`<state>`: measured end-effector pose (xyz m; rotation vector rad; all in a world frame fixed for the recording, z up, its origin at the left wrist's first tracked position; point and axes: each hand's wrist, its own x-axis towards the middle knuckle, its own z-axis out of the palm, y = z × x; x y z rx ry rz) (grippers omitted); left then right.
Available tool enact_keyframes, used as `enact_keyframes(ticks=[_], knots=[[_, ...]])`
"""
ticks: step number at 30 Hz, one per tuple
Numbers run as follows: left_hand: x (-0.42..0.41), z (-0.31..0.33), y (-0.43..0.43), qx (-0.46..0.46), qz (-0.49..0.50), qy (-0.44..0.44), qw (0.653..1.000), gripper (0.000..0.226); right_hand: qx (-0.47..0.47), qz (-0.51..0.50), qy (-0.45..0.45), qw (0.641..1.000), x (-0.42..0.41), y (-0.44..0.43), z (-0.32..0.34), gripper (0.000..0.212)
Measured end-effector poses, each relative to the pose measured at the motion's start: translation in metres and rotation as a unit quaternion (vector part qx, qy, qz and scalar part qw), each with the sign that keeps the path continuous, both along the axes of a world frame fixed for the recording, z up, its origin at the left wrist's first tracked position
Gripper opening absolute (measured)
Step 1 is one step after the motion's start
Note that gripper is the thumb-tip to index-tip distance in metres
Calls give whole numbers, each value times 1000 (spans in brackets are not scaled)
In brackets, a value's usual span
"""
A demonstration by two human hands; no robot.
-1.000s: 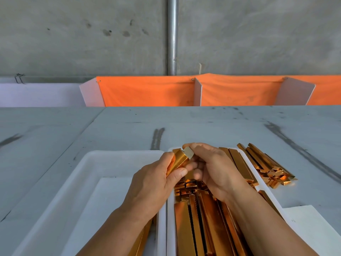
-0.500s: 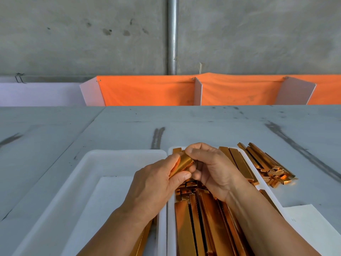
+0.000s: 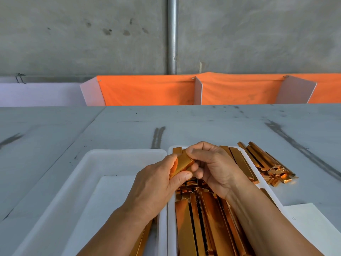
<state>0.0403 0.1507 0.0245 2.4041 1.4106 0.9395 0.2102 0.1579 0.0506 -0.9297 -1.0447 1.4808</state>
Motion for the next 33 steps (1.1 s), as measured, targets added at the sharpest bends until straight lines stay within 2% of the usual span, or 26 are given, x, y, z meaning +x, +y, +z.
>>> enact_keyframes(ticks=[4,8,11,14,22,33], knots=[[1,3,-1,-12,5,-1,1000,61,-4,-6,17,1000,0,0,1,6],[1,3,-1,-13,7,1,1000,59,-3,-18,19,1000,0,1,1,10],[1,3,-1,-12,8,3,1000,62,1,-13,21,1000,-1,1,0,5],[0,3,-1,-14,5,1,1000,69,9,-13,18,1000,-1,1,-1,12],[-2,3,1,-18,4,-8,1000,59,68,-42,-65,995,-2,-3,-1,15],[-3,1,2,6,1,-13,1000,59,38,-43,-57,997,-2,-3,2,11]])
